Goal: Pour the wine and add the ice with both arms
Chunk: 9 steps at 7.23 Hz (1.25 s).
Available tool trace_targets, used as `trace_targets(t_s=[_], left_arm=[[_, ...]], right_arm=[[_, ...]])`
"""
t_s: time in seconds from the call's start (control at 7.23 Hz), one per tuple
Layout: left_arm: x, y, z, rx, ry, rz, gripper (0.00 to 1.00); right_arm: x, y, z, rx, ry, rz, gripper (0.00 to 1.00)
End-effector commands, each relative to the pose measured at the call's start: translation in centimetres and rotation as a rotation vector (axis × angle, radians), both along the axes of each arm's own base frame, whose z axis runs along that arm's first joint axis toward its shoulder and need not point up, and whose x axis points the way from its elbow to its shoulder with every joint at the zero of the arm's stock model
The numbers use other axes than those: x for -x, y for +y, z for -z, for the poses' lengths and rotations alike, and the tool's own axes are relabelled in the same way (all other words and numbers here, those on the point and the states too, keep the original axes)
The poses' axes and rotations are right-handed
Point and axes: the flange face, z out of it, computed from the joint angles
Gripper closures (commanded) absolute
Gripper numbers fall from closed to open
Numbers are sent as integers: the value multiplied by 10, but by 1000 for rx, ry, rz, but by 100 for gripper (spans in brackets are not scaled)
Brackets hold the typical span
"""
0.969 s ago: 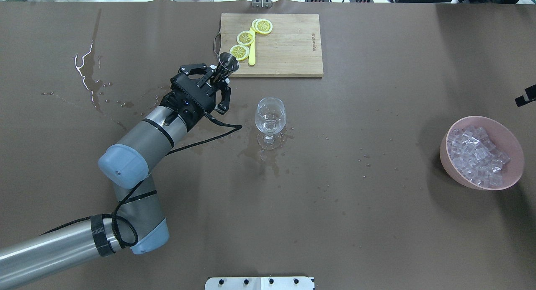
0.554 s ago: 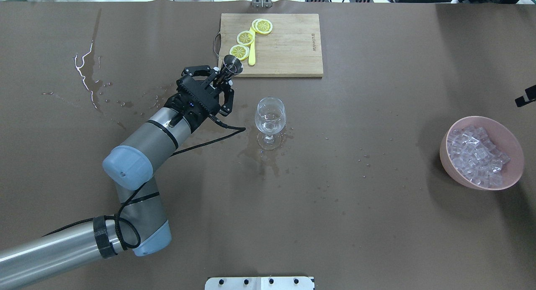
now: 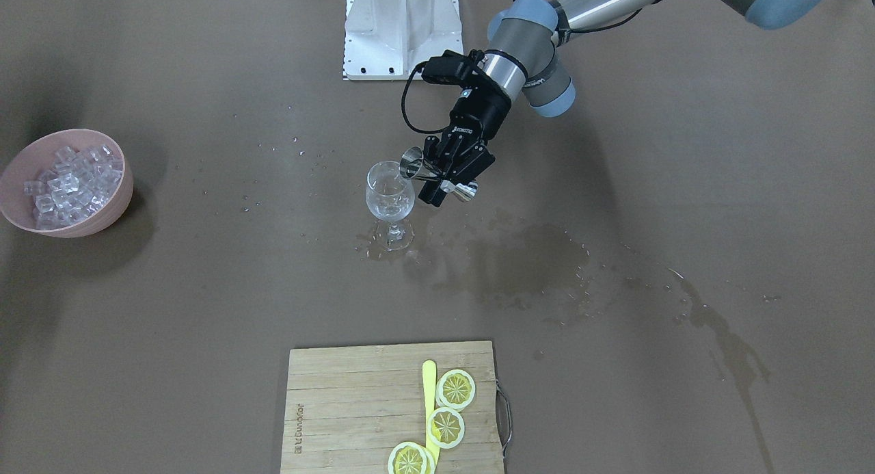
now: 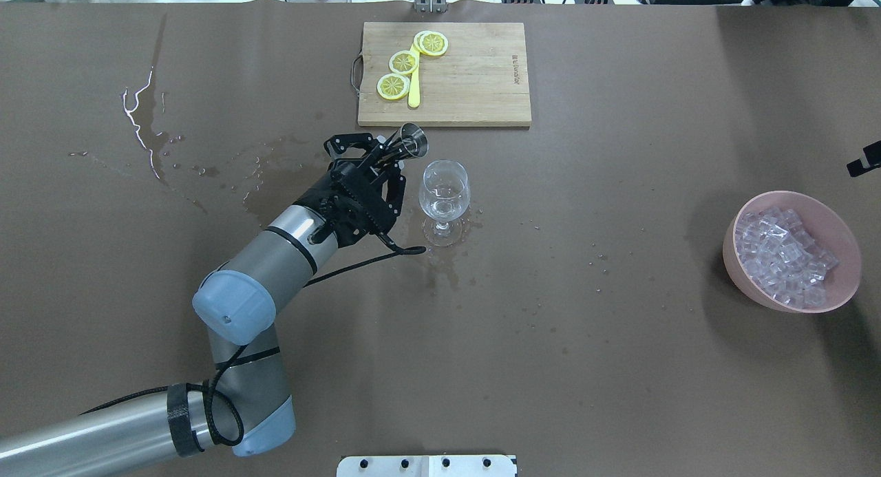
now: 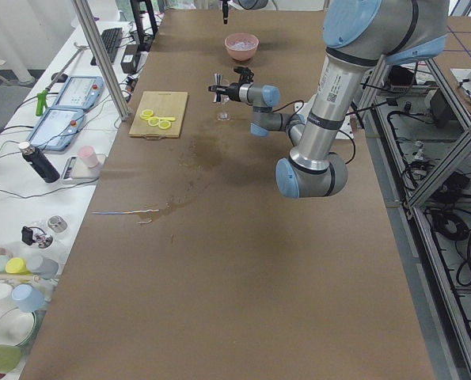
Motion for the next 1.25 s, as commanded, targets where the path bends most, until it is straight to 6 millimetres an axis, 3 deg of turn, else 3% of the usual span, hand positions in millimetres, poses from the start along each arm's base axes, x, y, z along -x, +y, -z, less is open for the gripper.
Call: trace_targets(t_s=[0.0,0.28,1.11], left_arm=[[-4,2,9,-34,-105,13,100],[15,8,47,-81,-279,30,100],[13,6,46,-155,-521,64,100]], right_arm=[[1,0,-3,4,2,1,0],[0,0,-2,4,0,0,0],[0,-1,-2,2,0,0,0]])
